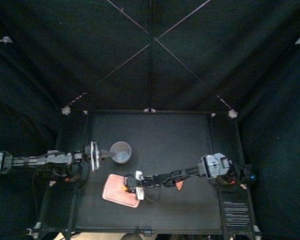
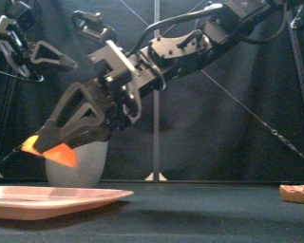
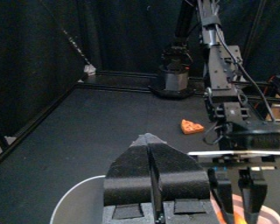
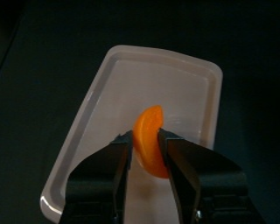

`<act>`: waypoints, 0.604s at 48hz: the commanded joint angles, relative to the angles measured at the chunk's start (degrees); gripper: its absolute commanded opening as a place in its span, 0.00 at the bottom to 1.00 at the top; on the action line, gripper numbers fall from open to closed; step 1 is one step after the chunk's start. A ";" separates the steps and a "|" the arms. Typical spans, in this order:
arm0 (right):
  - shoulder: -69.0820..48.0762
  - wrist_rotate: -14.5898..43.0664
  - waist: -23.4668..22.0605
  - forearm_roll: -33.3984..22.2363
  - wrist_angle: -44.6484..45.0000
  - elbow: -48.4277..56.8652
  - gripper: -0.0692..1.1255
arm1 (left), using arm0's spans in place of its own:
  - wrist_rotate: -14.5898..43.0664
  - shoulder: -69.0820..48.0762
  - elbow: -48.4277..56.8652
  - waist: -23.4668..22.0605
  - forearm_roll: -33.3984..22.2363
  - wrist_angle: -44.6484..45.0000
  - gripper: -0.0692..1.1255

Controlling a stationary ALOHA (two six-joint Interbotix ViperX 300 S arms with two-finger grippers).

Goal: Pick the tangerine then place it on the pink plate
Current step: Drop tangerine on the pink plate and return to neutral

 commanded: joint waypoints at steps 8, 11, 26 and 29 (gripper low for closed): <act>0.62 1.85 0.35 0.35 -0.09 -3.34 0.74 | -0.09 0.26 -0.53 0.00 -0.35 -0.53 0.13; 0.53 2.02 0.35 0.62 -0.09 -3.08 0.78 | -0.09 0.26 -0.44 0.00 -0.35 -0.53 0.13; -6.06 1.85 -0.79 0.18 -2.46 3.60 0.82 | -0.09 0.26 -0.18 0.18 -0.62 -0.53 0.13; -9.23 1.85 -1.85 0.26 -5.36 7.21 0.82 | -0.09 0.26 0.00 0.18 -0.79 -0.53 0.13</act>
